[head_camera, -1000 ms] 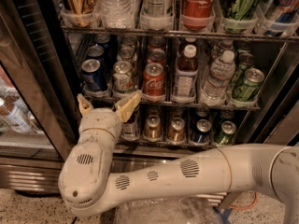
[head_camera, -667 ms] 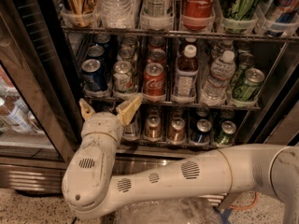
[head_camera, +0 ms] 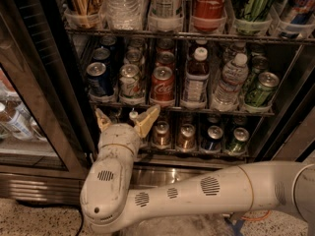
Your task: Pick coke can from middle shelf of fridge
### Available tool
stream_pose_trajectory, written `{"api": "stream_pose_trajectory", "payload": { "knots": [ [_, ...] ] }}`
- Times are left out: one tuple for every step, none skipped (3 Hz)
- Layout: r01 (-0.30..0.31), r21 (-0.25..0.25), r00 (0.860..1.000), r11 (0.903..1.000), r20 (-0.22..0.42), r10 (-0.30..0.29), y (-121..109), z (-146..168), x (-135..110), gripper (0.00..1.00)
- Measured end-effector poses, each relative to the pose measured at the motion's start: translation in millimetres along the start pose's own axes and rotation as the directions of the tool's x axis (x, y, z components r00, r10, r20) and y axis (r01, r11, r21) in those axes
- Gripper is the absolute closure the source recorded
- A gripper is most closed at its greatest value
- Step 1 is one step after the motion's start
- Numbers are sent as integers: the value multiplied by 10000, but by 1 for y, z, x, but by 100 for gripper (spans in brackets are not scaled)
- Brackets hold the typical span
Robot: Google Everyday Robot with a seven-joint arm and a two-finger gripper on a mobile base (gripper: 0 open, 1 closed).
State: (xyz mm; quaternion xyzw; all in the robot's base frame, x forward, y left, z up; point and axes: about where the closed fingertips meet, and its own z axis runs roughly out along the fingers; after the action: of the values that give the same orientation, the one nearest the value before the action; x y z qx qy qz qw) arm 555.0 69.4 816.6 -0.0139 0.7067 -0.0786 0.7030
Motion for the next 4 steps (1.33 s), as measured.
{"api": "stream_pose_trajectory", "payload": {
  "knots": [
    [640,-536,9979,9965,105,-636,14,1,-2,0],
    [905,-737,9959,9932,152,-896,20,1,-2,0],
    [1174,-908,9930,9889,217,-1159,24,1,-3,13],
    [1183,-913,9929,9888,218,-1168,24,1,-3,27]
  ]
}}
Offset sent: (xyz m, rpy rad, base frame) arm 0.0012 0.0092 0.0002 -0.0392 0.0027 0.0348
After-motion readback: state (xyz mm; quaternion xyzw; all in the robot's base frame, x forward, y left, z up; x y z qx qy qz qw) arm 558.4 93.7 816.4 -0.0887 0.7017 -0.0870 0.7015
